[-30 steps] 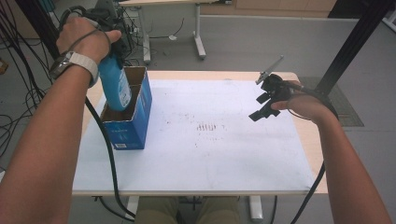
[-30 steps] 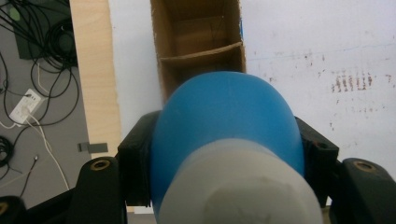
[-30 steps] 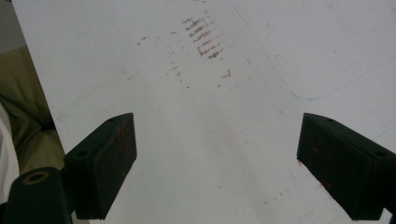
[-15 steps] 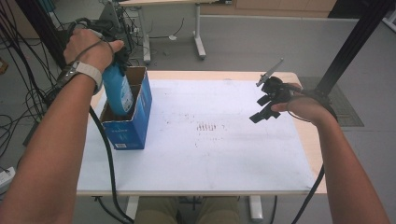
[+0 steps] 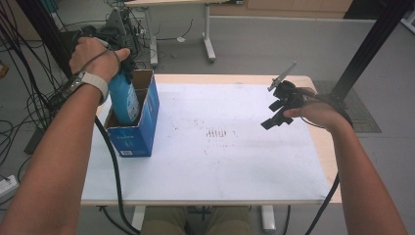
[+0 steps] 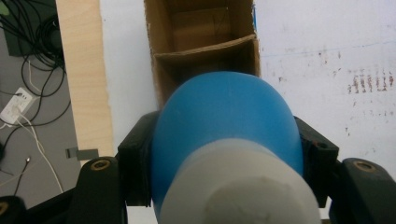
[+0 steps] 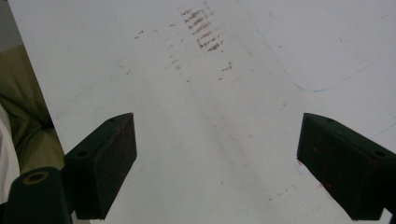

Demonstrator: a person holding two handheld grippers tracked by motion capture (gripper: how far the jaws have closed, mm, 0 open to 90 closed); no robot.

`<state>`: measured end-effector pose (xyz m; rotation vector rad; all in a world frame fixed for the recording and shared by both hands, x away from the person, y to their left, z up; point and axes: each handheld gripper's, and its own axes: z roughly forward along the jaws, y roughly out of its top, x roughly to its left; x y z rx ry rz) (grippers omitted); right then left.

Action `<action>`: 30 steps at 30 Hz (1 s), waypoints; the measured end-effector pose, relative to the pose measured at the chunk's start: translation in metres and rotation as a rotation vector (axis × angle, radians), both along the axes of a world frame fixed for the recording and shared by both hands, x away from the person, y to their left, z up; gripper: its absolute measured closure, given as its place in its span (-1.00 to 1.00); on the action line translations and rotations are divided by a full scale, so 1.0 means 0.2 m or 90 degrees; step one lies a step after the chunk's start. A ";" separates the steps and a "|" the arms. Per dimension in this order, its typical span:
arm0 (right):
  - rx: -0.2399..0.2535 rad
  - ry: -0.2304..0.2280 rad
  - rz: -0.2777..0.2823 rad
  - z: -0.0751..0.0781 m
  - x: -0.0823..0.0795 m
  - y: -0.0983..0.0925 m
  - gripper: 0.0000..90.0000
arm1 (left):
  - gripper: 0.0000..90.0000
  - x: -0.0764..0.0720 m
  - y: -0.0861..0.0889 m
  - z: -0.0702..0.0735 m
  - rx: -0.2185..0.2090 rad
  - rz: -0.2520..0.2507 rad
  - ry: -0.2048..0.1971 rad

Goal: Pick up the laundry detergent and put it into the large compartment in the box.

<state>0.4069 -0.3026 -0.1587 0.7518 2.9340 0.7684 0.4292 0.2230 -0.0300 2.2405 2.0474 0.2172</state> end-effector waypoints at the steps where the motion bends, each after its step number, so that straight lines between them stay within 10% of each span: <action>1: 0.000 0.001 -0.001 0.00 0.00 0.00 -0.73 | -0.17 0.00 0.00 -0.01 0.000 -0.001 -0.003; 30: 0.001 0.012 -0.010 -0.04 0.02 -0.01 -0.73 | -0.17 0.06 0.01 -0.21 -0.003 -0.013 0.006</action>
